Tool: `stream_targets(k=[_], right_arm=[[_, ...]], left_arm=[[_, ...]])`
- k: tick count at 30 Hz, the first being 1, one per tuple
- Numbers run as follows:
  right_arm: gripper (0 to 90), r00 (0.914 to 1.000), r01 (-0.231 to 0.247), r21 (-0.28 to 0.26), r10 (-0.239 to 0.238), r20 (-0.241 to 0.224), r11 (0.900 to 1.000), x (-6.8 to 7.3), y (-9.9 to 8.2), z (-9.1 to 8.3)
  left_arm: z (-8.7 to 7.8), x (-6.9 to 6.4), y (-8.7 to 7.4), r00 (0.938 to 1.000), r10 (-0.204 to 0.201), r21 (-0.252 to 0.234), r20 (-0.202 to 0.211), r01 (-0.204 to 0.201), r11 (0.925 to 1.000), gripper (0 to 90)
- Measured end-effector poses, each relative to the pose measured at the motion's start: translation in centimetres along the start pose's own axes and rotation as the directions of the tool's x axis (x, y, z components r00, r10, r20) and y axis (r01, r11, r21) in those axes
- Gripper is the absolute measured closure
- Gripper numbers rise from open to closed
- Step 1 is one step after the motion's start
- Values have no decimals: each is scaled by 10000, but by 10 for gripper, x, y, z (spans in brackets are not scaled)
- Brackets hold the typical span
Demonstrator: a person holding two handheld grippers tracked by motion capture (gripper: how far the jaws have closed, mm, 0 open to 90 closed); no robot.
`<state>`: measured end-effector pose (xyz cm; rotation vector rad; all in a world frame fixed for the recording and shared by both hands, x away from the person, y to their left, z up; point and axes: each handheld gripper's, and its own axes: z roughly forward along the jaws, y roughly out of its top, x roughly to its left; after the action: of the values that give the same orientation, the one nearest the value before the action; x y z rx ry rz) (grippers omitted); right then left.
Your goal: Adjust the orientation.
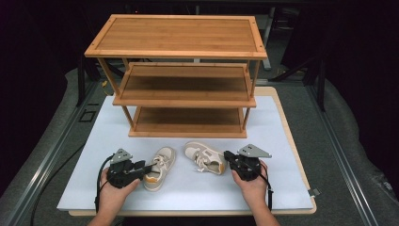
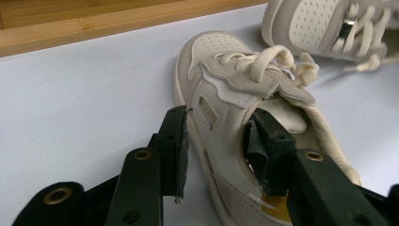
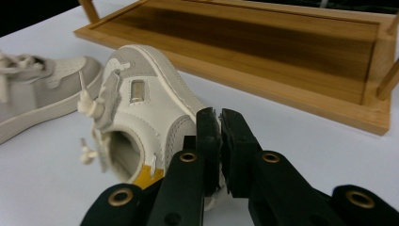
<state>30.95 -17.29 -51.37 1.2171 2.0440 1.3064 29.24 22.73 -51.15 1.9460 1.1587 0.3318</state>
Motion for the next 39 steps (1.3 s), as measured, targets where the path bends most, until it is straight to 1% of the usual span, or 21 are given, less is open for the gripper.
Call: stream_targets(k=[2,3,4,5,6,7,8,9,11,13,15,18,23,26,28,29,32,34,36,38,39], right_arm=[[862,10000,-32,31,32,90,10000,-2,1,2],[864,9991,-376,112,373,220,9992,-9,5,8],[864,9991,-376,112,373,220,9992,-9,5,8],[864,9966,-822,154,821,105,9965,-17,6,13],[864,9966,-822,154,821,105,9965,-17,6,13],[864,9929,-1186,175,1186,12,9928,-24,5,17],[864,9929,-1186,175,1186,12,9928,-24,5,17],[867,9895,-1446,293,1443,131,9891,-29,5,21],[867,9880,-1533,339,1524,266,9876,-31,4,24],[834,9853,-1688,867,1659,396,9818,-36,0,31],[824,9855,-1680,944,1649,405,9812,-36,0,31],[740,9902,-1322,980,1270,579,9864,-34,0,29],[648,9893,-1299,721,1244,763,9889,-33,1,19],[614,9908,-1225,660,1182,662,9903,-32,2,13],[545,9919,-1236,526,1218,370,9909,-31,5,3],[484,9937,-1116,548,1121,-64,9922,-30,5,-3],[429,9954,-859,656,885,-380,9941,-27,5,-6],[361,9939,-552,793,623,-906,9953,-22,3,-1],[349,9936,-403,881,493,-1015,9953,-20,3,1],[329,9929,-27,1081,155,-1180,9941,-14,1,7],[329,9952,238,1262,-116,-968,9917,-9,1,11]], left_arm=[[0,0,0,10000,1,15,1,-1,10000,599],[0,0,0,10000,14,-1,-28,-14,10000,599],[0,0,0,10000,14,-1,-28,-14,10000,599],[0,0,0,10000,23,-11,-34,-23,10000,599],[0,0,0,10000,23,-11,-34,-23,10000,598],[0,0,0,10000,14,-17,-42,-14,10000,591],[0,0,0,10000,14,-17,-42,-14,10000,582],[0,1,-1,10000,-70,-64,-11,70,10000,577],[0,2,-1,10000,-90,-67,-17,90,9999,569],[0,2,-1,9999,-99,-63,25,99,9999,559],[0,2,-1,9999,-120,-61,21,120,9999,557],[0,1,-1,9999,-142,-87,-23,142,9999,556],[1,2,-1,9999,-155,-89,-35,155,9998,544],[1,2,-1,9999,-114,-66,-35,114,9999,543],[1,2,-1,9998,-188,-5,21,188,9998,532],[1,3,-1,9997,-220,-13,45,220,9998,522],[1,2,-1,9998,-208,1,18,208,9998,512],[1,1,-1,9999,-171,26,20,171,9999,504],[1,1,-1,9999,-152,23,19,151,9999,492],[2,1,-1,9998,-182,0,123,182,9998,490],[3,1,-1,9994,-247,-59,235,248,9997,478]])
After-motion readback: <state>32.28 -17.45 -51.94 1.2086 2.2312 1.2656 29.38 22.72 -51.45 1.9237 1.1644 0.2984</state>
